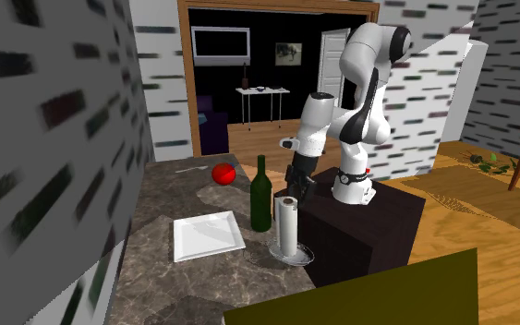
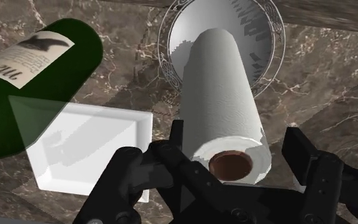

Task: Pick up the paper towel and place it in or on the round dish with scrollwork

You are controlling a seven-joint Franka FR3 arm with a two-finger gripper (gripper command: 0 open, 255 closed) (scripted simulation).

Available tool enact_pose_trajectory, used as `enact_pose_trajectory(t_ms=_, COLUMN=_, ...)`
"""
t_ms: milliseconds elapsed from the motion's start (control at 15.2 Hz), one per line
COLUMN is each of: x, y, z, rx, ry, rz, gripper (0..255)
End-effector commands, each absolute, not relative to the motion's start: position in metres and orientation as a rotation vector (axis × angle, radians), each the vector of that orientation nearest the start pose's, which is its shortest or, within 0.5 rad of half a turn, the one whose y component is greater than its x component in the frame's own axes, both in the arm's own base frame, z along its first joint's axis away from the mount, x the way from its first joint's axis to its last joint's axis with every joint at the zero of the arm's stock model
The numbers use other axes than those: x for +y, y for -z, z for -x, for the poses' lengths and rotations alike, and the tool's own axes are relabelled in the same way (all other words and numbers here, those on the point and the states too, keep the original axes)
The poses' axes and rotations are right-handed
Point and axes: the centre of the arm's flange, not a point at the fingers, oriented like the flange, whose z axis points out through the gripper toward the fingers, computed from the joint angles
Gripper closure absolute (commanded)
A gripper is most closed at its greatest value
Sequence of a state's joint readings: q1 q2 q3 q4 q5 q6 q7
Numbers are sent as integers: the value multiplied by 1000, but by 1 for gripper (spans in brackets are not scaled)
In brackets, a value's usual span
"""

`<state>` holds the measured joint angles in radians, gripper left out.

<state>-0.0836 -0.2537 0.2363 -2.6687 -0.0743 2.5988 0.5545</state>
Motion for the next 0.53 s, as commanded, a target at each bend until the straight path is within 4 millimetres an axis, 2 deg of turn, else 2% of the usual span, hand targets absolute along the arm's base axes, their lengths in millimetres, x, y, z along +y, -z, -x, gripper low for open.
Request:
enact_pose_trajectory(t_ms=0, x=63, y=-335, z=-419, rx=541, ry=317, rz=3115, gripper=0)
enact_pose_trajectory(t_ms=264, x=63, y=-335, z=-419, rx=541, ry=317, rz=3115, gripper=0)
enact_pose_trajectory(t_ms=462, x=66, y=-374, z=-411, rx=541, ry=317, rz=3115, gripper=0)
